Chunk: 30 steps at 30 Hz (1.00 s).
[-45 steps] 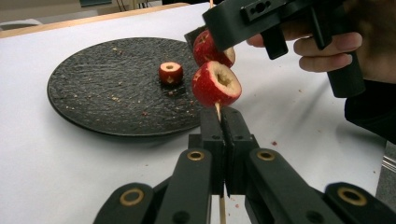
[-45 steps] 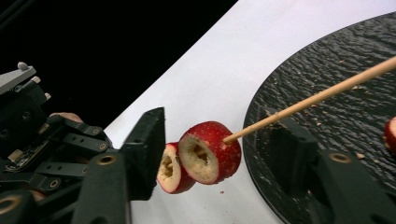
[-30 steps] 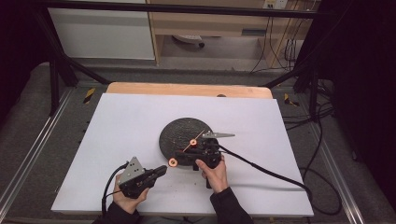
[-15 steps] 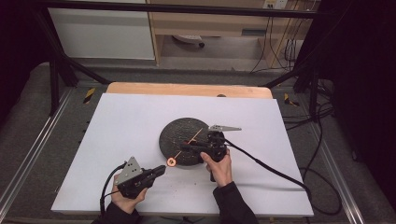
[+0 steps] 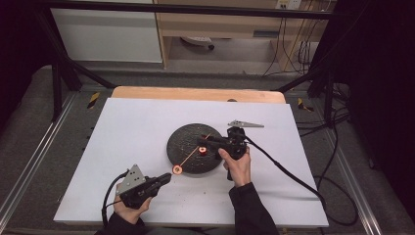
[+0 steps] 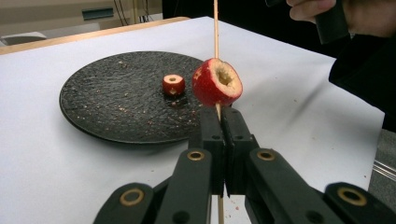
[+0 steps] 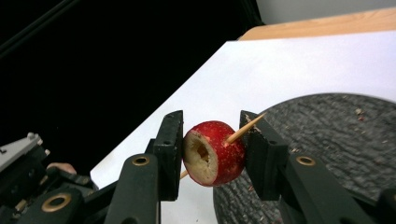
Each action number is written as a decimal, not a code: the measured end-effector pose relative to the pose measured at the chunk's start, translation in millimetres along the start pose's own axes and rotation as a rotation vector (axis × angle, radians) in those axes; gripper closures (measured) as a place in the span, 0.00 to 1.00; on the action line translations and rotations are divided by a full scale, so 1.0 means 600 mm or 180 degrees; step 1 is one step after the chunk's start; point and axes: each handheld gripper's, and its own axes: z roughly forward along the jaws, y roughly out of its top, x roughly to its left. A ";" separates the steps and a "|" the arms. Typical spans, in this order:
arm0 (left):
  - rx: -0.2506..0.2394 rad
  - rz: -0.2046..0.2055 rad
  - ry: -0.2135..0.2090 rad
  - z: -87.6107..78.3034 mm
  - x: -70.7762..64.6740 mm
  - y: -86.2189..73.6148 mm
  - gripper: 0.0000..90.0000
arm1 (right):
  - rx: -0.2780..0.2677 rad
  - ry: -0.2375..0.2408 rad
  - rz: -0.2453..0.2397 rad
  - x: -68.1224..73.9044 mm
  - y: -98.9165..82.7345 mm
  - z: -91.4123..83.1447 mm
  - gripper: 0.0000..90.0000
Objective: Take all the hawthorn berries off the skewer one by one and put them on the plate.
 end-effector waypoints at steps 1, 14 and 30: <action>-0.0008 -0.0003 -0.0002 -0.001 0.000 0.000 0.98 | -0.0012 -0.0008 0.0005 -0.001 0.004 -0.002 0.68; -0.0006 -0.0018 0.0012 -0.009 0.006 -0.004 0.98 | -0.0114 -0.0188 -0.0009 -0.021 0.042 -0.023 0.69; -0.0009 -0.0084 0.0084 -0.018 0.017 -0.007 0.98 | 0.0047 -0.0510 0.0041 -0.067 0.037 0.001 0.69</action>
